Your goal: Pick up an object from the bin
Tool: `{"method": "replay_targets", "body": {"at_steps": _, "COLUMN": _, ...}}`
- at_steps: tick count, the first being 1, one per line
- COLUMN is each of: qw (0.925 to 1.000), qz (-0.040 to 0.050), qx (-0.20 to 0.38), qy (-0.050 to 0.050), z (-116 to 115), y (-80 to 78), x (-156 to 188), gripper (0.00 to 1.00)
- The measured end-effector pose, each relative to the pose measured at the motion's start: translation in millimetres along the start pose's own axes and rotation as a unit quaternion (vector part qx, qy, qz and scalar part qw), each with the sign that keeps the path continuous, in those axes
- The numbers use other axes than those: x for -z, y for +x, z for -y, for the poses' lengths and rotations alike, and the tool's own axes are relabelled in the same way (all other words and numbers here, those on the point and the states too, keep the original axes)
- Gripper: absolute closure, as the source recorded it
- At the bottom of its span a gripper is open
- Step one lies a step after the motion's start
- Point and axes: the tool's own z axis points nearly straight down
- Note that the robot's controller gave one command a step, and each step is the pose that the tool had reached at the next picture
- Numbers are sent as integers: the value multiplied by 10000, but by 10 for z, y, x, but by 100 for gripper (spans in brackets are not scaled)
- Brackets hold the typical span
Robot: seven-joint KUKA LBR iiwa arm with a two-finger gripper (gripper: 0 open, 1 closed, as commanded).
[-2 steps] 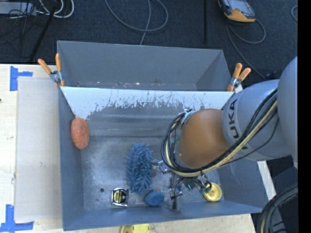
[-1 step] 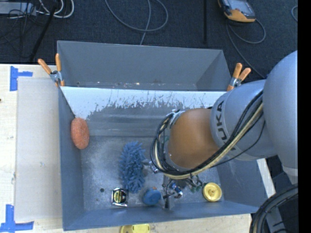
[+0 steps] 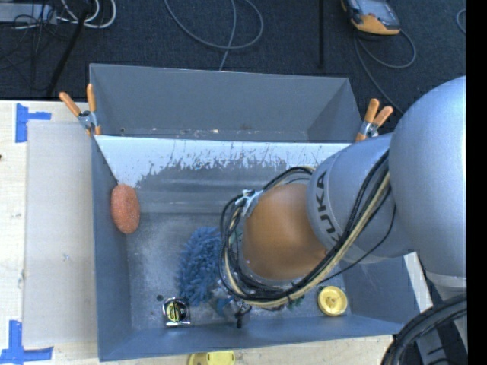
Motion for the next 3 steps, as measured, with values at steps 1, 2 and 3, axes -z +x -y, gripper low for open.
{"method": "replay_targets", "body": {"at_steps": 1, "qw": 10000, "qz": 1, "qx": 6, "qy": 1, "z": -1, "y": 0, "x": 0, "gripper": 100}}
{"method": "replay_targets", "body": {"at_steps": 2, "qw": 10000, "qz": -64, "qx": 39, "qy": -28, "z": -60, "y": -38, "x": 515, "gripper": 100}}
{"method": "replay_targets", "body": {"at_steps": 3, "qw": 9996, "qz": -22, "qx": 286, "qy": -11, "z": 205, "y": -129, "x": 937, "gripper": 100}}
